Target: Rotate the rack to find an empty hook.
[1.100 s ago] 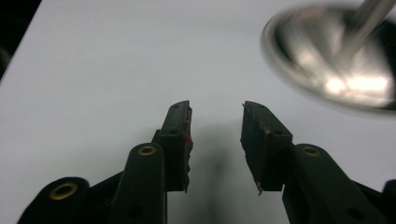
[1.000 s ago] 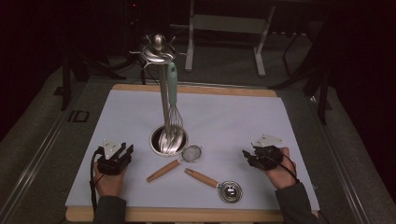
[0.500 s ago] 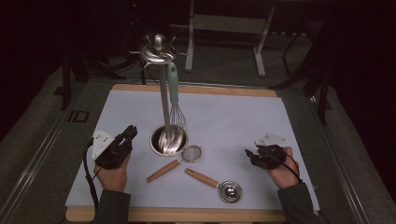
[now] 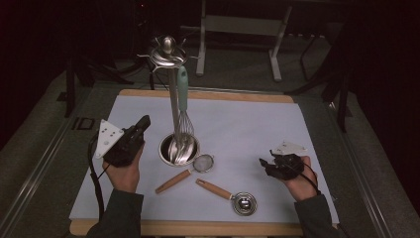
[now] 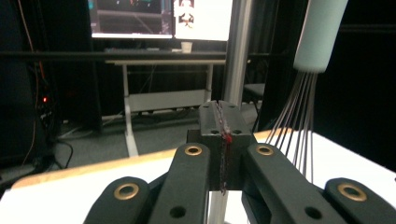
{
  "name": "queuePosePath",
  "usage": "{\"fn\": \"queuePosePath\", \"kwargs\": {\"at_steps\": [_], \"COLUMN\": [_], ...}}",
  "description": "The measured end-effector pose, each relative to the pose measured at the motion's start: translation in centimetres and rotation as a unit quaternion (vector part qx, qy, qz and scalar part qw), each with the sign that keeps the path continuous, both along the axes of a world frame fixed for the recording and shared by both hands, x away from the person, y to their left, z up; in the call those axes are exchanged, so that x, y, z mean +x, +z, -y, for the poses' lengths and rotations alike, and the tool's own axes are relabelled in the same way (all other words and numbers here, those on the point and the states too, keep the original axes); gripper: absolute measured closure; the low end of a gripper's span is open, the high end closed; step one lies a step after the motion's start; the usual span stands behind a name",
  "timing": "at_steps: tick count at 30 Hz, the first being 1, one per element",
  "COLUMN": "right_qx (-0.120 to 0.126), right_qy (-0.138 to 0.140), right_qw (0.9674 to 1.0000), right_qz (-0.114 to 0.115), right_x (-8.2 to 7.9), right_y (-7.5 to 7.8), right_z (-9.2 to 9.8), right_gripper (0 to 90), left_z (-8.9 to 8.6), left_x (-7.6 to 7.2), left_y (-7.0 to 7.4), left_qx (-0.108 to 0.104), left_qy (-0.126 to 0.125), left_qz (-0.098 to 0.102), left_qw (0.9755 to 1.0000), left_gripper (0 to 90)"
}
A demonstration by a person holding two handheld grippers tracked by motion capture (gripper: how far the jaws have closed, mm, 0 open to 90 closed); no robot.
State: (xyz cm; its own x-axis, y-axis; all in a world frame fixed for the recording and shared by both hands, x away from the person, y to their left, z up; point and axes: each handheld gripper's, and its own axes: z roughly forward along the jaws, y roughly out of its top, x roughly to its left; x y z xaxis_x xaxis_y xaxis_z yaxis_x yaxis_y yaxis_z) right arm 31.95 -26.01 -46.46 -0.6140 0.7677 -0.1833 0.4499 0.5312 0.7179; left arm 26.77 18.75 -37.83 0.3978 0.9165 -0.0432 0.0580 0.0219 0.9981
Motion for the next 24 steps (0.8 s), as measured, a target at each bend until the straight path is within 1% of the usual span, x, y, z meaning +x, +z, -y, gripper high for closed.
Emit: {"fn": "queuePosePath", "kwargs": {"at_steps": [4, 5, 6, 10, 14, 19, 22, 23, 24], "right_qx": [0.004, 0.004, 0.005, 0.007, 0.009, 0.015, 0.020, 0.020, 0.020], "right_qy": [-0.003, -0.003, -0.003, -0.004, -0.005, -0.007, -0.008, -0.008, -0.008], "right_qw": [1.0000, 1.0000, 1.0000, 1.0000, 0.9999, 0.9999, 0.9998, 0.9998, 0.9998], "right_qz": [0.001, 0.001, 0.002, 0.002, 0.001, 0.004, 0.004, 0.004, 0.005], "right_x": [0.0, 0.0, 0.0, 0.0, -0.1, -0.1, -0.1, -0.1, -0.2], "right_y": [0.1, 0.1, 0.1, 0.1, 0.2, 0.4, 0.5, 0.5, 0.5], "right_z": [0.1, 0.1, 0.2, 0.4, 0.5, 0.7, 0.8, 0.8, 0.9], "right_gripper": [47.2, 47.2, 47.1, 47.0, 46.9, 46.6, 46.5, 46.5, 46.5], "left_z": [0.6, 0.6, 1.0, 1.7, 2.4, 3.0, 3.2, 3.2, 3.4], "left_x": [0.1, 0.1, 0.1, 0.3, 0.7, 1.0, 1.1, 1.1, 1.2], "left_y": [1.8, 1.8, 3.0, 5.1, 6.9, 8.6, 9.3, 9.3, 9.5], "left_qx": [0.004, 0.004, 0.004, 0.006, 0.022, 0.023, 0.015, 0.015, 0.011], "left_qy": [-0.003, -0.003, -0.006, -0.011, -0.016, -0.017, -0.019, -0.019, -0.018], "left_qz": [0.019, 0.019, 0.030, 0.051, 0.069, 0.087, 0.097, 0.097, 0.105], "left_qw": [0.9998, 0.9998, 0.9995, 0.9986, 0.9972, 0.9958, 0.9950, 0.9950, 0.9942], "left_gripper": [90.0, 90.0, 90.0, 90.0, 90.0, 90.0, 90.0, 90.0, 90.0]}}
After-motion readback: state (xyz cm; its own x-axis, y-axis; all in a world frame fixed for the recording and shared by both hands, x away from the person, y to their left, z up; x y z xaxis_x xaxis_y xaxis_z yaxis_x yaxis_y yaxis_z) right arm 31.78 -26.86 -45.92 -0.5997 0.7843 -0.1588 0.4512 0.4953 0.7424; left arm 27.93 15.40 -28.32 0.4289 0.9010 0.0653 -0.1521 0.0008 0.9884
